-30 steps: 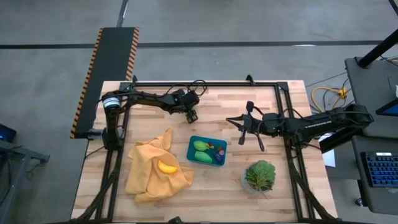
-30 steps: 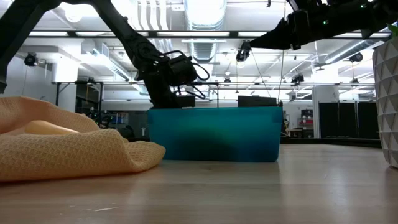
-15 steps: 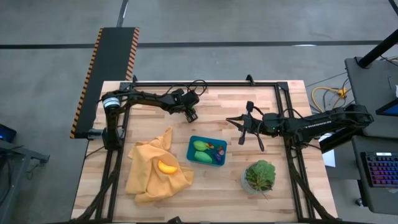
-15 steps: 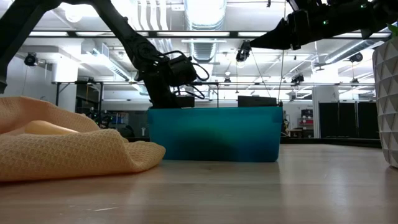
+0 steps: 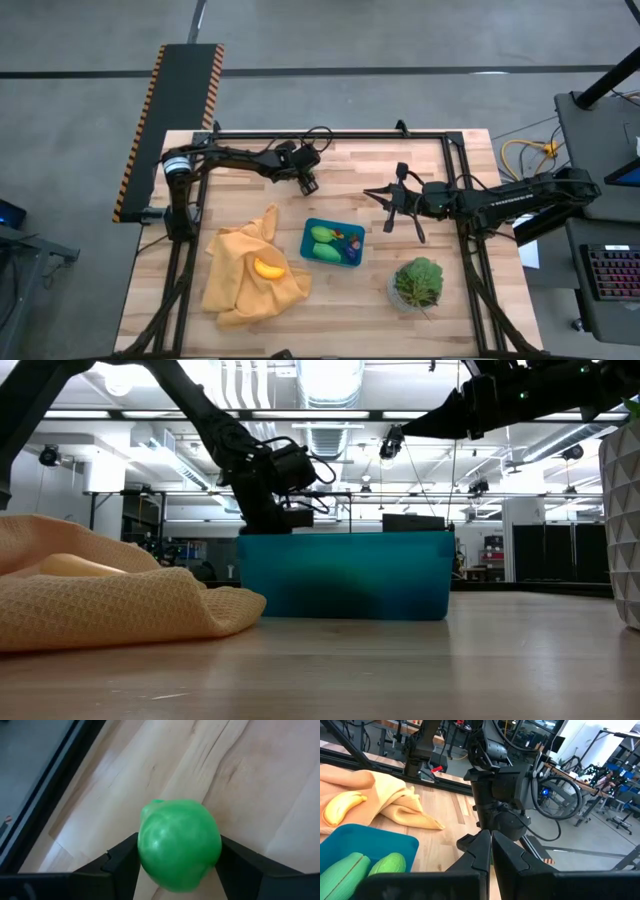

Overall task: Pick and placing Produce into tupperware
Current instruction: Put the pear into the blue bin

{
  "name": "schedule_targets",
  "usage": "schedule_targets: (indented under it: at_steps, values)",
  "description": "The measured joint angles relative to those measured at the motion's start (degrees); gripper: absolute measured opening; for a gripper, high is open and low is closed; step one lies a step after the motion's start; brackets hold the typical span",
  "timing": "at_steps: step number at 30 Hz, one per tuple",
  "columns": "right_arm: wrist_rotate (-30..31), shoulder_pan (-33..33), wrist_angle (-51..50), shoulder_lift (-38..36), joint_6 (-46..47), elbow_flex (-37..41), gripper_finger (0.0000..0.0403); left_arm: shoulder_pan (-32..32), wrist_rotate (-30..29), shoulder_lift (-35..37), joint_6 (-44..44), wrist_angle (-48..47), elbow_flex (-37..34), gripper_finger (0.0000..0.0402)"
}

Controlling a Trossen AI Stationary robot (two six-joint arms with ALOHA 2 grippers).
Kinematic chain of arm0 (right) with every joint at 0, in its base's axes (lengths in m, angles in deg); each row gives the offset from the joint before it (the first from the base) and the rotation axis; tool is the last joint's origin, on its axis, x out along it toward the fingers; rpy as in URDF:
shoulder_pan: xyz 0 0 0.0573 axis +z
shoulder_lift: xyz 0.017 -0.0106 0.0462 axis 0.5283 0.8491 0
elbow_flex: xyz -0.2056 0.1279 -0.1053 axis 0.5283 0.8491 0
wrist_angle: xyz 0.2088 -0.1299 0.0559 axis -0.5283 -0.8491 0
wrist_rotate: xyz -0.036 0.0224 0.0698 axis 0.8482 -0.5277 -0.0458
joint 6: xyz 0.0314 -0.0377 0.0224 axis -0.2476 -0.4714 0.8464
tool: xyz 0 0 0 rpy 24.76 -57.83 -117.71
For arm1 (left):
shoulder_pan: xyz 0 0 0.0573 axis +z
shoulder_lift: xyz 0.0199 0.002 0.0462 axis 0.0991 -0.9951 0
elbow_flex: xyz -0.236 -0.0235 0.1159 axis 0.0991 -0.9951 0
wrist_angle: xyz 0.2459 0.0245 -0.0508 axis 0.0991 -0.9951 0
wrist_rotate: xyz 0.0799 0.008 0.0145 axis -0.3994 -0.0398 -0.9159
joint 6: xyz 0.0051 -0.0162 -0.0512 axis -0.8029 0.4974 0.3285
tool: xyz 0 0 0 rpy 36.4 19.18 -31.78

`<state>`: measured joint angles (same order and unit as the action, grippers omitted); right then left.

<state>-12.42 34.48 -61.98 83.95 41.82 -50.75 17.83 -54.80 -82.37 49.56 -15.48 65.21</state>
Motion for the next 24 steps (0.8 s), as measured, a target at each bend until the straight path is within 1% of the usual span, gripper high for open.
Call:
schedule_targets:
  at_steps: [7,11,18,24]
  values:
    - [0.02,0.00,0.01,-0.04,-0.04,0.00,0.0009,-0.68,0.20,1.82,-0.94,0.12,0.00,0.0207]
    - [0.02,0.00,0.00,-0.04,-0.06,0.00,0.0009,-1.45,2.59,2.62,-0.94,0.56,0.02,0.0207]
    - [0.12,0.00,0.00,-0.04,-0.20,0.00,0.0009,-4.36,2.83,5.52,-1.53,2.09,0.02,0.0207]
    - [1.50,0.00,-0.04,-0.04,-0.20,0.02,0.0009,-7.14,2.84,8.03,-1.49,2.96,0.09,0.0207]
